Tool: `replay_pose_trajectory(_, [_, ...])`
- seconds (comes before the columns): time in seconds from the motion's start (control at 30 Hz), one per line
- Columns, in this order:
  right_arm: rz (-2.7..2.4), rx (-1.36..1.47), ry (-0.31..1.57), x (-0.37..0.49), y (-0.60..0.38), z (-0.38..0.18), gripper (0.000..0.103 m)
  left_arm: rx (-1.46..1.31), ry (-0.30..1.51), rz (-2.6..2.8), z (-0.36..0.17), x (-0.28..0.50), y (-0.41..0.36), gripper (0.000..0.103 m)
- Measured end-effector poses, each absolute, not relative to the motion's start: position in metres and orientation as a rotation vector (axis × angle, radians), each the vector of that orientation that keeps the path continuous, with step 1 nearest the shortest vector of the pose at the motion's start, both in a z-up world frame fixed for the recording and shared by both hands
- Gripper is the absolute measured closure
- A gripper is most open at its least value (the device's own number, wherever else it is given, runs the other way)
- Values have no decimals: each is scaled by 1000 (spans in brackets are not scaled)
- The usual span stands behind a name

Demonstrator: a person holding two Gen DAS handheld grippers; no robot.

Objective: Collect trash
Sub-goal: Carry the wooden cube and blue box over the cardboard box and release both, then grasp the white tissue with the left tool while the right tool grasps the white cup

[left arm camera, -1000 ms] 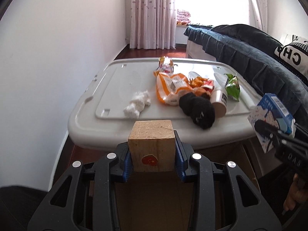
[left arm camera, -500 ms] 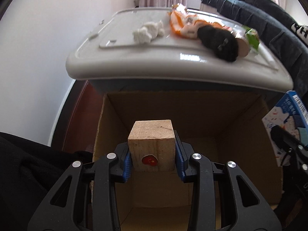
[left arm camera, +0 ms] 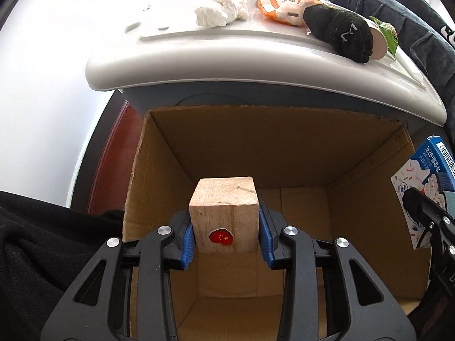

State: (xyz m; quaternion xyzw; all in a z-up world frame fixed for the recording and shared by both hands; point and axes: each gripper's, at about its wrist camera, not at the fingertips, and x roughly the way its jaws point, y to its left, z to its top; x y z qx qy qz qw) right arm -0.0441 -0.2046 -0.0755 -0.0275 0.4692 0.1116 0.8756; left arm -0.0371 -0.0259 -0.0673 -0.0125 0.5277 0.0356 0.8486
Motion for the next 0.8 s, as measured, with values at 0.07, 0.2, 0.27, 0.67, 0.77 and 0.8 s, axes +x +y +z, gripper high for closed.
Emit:
replay_pose_trajectory(0.07, [232,-54,980,-43,-205,-75,55,-22,1109,74,-67,-38,-25,68])
replay_pose_trajectory(0.2, [227,-42,981,-42,-207,-73,47,-17,1092,77,-64,-40,-27,56])
replay_pose_trajectory(0.27, [194,-33,971,-41,-211,-72,22,4,1073,110,-62,-42,-28,15])
replay_pose_trajectory(0.67, [131,63,919,-37,-234,-60,22,16,1047,116,-57,-44,-26,14])
replay_pose_trajectory(0.77, [119,56,900,-30,-238,-49,22,-18,1037,106,-50,-42,-19,14])
replay_pose_trajectory(0.8, [117,50,891,-26,-238,-44,22,-21,1026,103,-47,-42,-18,14])
